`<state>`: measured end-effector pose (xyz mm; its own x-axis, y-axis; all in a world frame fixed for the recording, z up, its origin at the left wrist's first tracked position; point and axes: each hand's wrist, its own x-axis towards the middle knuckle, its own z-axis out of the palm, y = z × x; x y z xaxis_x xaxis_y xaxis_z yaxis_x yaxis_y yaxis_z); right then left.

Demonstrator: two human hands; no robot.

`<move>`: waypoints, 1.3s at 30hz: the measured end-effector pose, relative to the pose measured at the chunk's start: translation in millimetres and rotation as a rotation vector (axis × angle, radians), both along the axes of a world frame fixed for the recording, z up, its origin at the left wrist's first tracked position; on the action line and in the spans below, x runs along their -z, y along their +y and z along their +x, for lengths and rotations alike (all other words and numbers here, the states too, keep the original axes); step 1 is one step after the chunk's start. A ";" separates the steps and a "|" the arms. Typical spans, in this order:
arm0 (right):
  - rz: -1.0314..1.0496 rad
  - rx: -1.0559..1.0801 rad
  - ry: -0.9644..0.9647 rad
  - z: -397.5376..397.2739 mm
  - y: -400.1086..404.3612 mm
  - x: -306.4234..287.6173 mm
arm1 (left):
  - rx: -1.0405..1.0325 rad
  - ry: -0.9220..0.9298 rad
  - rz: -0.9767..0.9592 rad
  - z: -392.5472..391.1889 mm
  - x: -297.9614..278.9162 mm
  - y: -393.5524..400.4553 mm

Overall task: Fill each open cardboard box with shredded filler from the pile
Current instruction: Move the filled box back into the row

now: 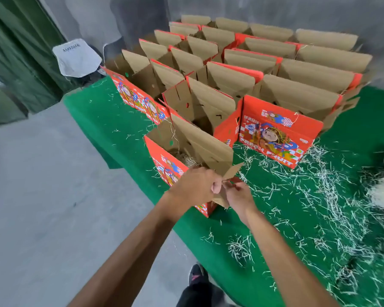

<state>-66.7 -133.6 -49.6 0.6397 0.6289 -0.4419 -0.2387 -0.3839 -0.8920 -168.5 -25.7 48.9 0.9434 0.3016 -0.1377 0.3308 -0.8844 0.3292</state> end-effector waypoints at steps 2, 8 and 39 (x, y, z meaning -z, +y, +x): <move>-0.018 0.015 0.001 -5.1 27.6 0.0 | -0.027 -0.016 0.055 -4.9 2.7 24.1; -0.077 0.005 -0.002 -12.9 119.1 2.1 | -0.092 -0.036 0.108 -16.8 6.5 107.9; -0.335 -0.050 -1.370 55.4 294.3 -65.2 | 0.040 -0.282 0.313 78.4 -8.1 316.2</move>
